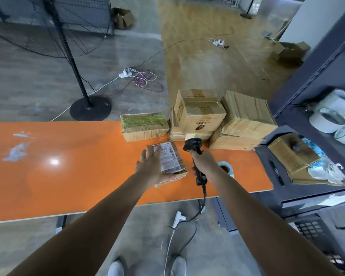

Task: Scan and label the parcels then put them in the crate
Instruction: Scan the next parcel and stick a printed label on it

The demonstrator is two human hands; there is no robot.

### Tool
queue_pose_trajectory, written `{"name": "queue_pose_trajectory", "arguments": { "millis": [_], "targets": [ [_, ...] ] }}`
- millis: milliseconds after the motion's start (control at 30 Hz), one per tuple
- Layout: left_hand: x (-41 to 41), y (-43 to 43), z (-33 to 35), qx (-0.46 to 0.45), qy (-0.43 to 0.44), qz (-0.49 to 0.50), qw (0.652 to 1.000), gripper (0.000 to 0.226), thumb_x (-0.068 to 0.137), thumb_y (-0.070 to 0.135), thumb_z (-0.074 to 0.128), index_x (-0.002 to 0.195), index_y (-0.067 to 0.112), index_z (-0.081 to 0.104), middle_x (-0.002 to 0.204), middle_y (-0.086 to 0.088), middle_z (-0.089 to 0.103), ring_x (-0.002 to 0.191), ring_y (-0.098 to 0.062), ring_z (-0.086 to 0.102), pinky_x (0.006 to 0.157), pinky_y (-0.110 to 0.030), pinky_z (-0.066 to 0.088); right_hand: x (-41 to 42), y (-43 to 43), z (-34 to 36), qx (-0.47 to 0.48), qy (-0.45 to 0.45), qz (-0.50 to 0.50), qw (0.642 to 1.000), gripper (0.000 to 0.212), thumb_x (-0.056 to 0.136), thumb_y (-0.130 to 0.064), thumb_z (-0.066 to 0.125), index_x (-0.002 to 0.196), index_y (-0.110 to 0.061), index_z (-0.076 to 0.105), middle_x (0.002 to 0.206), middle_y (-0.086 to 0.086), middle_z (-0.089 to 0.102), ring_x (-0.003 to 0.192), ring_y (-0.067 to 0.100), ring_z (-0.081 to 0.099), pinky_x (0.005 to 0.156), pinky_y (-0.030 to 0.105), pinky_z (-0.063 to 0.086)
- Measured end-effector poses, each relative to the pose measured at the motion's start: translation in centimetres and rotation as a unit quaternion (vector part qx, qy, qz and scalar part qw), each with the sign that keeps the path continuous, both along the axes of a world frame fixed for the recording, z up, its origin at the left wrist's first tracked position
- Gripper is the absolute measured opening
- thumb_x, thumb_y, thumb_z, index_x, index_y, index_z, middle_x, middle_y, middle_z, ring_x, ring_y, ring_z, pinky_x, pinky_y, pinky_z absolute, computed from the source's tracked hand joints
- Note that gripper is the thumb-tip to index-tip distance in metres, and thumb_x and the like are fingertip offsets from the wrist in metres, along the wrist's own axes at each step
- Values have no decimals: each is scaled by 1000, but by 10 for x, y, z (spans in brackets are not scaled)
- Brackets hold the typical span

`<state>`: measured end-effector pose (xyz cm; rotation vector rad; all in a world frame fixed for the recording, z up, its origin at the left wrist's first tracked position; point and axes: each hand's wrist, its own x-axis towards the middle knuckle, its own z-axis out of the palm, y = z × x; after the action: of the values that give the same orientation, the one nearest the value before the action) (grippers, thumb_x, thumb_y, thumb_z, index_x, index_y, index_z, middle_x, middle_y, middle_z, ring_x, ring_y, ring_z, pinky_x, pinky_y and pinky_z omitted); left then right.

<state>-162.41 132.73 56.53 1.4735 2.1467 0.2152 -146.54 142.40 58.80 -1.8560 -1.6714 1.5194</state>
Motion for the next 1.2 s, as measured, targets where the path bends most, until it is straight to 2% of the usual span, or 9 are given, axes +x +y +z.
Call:
{"name": "queue_pose_trajectory", "arguments": {
  "millis": [133,267,500,567,733,867,967,1100,1200],
  "targets": [
    [17,17,-2,-7,3,3,1000,118,72,64,71,155,20,-1,160,-4,1,148,-32,0,114,-53,27,20,18,-36,-13,-29,13,999,25,97,-29,51,83,-8,57,77,12,59,74,30,61,72,42,50],
    [33,32,-9,-12,13,3,1000,119,71,67,70,155,21,-3,162,-4,-1,148,-30,0,115,-53,24,30,34,-66,-13,-70,48,996,26,97,-25,52,102,0,60,86,17,63,86,38,67,70,39,48],
    [55,49,-16,-18,26,7,999,117,72,65,70,154,21,-1,161,-9,2,148,-31,2,114,-58,22,36,54,-84,7,-108,104,989,17,98,-21,52,97,-5,57,76,7,52,68,23,53,58,31,38],
    [61,52,-18,-20,18,9,1000,118,73,63,71,155,19,-2,161,-9,2,148,-32,1,115,-56,22,38,58,-87,13,-109,120,987,14,98,-18,51,104,-6,56,88,10,57,82,28,58,64,32,42],
    [76,64,-16,-6,0,9,1000,116,74,57,74,154,17,0,161,-8,4,148,-31,3,114,-55,26,47,66,-84,63,-122,118,983,40,101,-16,48,140,-8,46,134,14,55,110,29,59,74,30,45],
    [93,75,-14,0,-8,4,1000,111,75,55,73,154,19,4,160,-9,6,147,-33,6,113,-54,28,63,65,-81,159,-277,126,939,40,97,-30,57,133,-18,46,130,11,51,118,29,51,88,40,48],
    [103,78,-15,13,-5,1,1000,107,76,56,72,153,21,7,156,-9,15,144,-32,14,110,-52,32,73,63,-84,135,-388,149,899,55,95,-41,59,141,-22,36,135,14,48,124,32,47,95,45,45],
    [110,77,-19,10,-7,2,1000,104,77,57,70,153,22,7,156,-10,15,144,-33,15,110,-52,33,81,66,-100,138,-422,175,879,53,99,-27,54,146,-24,31,132,12,57,122,31,52,95,44,43],
    [113,72,-17,1,-6,-1,1000,102,79,54,70,153,21,9,156,-11,13,144,-34,16,109,-51,33,86,66,-100,162,-380,151,898,38,97,-16,51,134,-22,41,117,8,67,113,27,60,90,38,40]
  ]
}}
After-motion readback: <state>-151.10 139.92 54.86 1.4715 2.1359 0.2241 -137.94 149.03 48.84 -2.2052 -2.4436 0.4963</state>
